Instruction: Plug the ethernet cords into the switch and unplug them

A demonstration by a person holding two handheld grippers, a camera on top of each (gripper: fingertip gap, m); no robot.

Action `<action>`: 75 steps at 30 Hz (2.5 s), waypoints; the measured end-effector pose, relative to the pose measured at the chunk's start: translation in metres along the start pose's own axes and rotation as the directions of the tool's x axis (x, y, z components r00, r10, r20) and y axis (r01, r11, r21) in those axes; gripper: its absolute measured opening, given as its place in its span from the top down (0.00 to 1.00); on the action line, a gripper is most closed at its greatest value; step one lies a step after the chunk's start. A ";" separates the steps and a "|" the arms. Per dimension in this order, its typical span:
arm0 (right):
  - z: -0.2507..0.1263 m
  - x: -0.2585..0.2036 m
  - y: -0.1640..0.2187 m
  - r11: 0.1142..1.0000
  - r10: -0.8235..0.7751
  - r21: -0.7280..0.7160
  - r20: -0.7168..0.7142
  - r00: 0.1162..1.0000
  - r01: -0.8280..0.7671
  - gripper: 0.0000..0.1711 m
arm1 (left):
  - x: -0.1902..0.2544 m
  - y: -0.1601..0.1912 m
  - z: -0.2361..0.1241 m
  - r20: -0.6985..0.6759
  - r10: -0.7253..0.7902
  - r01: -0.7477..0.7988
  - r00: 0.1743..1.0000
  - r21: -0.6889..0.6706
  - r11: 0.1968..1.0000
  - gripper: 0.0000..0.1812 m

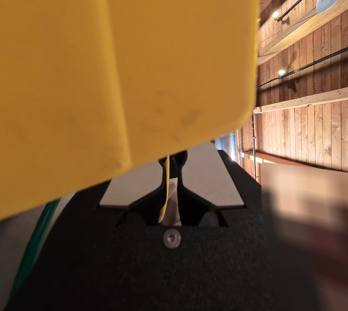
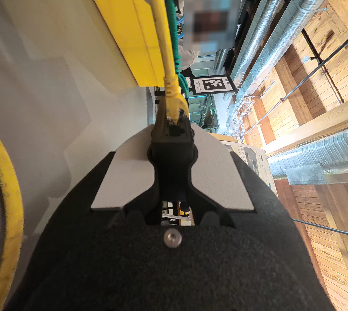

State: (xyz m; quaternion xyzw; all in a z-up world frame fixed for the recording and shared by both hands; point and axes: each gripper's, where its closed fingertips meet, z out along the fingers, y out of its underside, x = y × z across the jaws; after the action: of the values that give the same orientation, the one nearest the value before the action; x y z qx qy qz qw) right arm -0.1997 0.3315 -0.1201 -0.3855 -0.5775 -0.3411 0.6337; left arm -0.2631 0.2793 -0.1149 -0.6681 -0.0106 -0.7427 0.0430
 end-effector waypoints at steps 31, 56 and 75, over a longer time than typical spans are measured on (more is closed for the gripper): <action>0.002 -0.012 0.005 1.000 0.021 -0.016 0.060 0.998 -0.020 0.83 | -0.081 0.034 -0.078 0.525 0.850 -0.585 0.041 -0.677 0.447 0.92; -0.002 -0.005 -0.010 0.999 -0.022 0.038 0.011 1.000 0.022 0.83 | -0.019 0.026 -0.057 0.410 0.874 -0.522 0.261 -0.701 0.485 0.97; -0.003 -0.002 -0.011 0.997 -0.069 0.031 -0.016 0.998 0.069 0.83 | -0.024 0.023 -0.008 0.418 0.800 -0.394 0.430 -0.711 0.583 0.97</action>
State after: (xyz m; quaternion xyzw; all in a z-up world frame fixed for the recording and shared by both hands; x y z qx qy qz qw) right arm -0.2083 0.3232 -0.1215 -0.3527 -0.5910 -0.3564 0.6319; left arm -0.2670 0.2572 -0.1401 -0.8363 0.4205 -0.3271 0.1294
